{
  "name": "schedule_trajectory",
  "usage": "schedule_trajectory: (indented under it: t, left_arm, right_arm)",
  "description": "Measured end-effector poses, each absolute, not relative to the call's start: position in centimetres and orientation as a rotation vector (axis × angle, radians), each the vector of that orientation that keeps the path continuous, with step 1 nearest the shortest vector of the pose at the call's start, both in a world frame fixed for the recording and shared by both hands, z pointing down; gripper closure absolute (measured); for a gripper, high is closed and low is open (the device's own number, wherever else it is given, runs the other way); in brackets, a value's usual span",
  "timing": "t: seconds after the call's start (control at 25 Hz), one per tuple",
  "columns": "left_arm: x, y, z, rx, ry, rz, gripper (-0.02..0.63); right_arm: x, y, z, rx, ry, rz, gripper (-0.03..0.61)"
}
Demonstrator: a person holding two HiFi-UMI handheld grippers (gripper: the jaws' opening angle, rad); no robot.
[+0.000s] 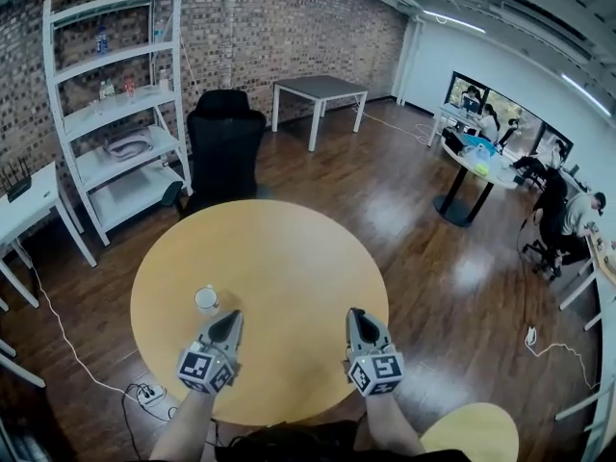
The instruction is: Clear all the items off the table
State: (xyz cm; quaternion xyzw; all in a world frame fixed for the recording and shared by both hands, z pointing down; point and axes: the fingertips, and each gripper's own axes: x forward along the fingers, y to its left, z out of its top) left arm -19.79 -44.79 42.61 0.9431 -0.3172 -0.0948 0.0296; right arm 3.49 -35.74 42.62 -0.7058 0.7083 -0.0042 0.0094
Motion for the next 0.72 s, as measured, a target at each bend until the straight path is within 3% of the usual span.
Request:
schedule_trajectory:
  t: [0.72]
  left_arm:
    - [-13.6,-42.4,41.1,2.912,-0.884,-0.373,0.614]
  right_arm:
    - [9.9,-31.0,42.2,-2.263,2.120,0.004,0.575]
